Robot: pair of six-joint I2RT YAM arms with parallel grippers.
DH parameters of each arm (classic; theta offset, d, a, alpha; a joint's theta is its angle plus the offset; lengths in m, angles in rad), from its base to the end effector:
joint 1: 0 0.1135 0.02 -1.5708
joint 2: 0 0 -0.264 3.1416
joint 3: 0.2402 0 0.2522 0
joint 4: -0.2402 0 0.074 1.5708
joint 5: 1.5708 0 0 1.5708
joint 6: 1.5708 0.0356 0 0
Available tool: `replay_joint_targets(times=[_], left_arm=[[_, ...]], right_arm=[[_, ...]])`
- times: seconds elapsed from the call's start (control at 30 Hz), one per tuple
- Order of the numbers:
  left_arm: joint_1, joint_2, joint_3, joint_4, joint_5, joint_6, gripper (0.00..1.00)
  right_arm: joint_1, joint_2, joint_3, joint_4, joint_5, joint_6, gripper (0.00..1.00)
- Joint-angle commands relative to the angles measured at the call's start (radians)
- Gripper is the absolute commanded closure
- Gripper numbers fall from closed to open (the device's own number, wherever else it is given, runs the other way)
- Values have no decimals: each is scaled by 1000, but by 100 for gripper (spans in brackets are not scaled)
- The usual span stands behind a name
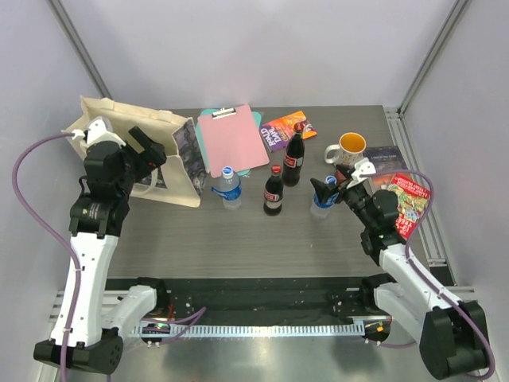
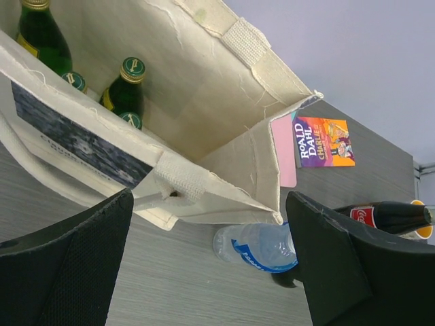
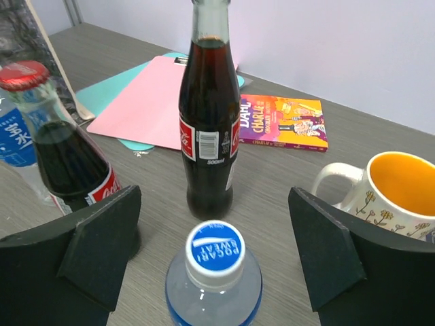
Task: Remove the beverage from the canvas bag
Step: Place the drink at the center of the board.
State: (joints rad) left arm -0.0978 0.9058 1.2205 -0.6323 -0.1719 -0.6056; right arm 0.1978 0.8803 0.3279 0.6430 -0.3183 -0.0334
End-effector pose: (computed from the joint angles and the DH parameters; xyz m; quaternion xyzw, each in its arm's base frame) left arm 0.1748 -0.0110 0.4201 -0.2514 0.7685 -0.1360 0.5724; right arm 0.1932 0.0501 0.2493 -0.1930 0.6479 0.1664 0.7178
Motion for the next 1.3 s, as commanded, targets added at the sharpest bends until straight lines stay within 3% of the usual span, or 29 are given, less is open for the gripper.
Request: replay_joint_targets(times=[0.0, 0.13, 0.33, 0.53, 0.8, 1.0, 1.27], left_arm=[[-2, 27, 80, -15, -11, 53, 7], [0, 76, 149, -50, -23, 107, 7], [10, 123, 211, -70, -32, 129, 6], [78, 183, 224, -27, 60, 66, 6], [196, 281, 287, -14, 169, 40, 5], [256, 278, 269, -12, 212, 56, 6], [291, 248, 263, -21, 204, 95, 6]], right_arm=[[-3, -63, 146, -162, -85, -48, 2], [-3, -29, 307, -409, -232, -98, 0], [-1, 88, 529, -544, -474, -73, 0], [61, 270, 770, -684, -508, -14, 0], [348, 532, 1072, -759, -479, 170, 0], [550, 742, 1345, -914, -418, -89, 0], [675, 1040, 1755, -985, -194, -466, 0]])
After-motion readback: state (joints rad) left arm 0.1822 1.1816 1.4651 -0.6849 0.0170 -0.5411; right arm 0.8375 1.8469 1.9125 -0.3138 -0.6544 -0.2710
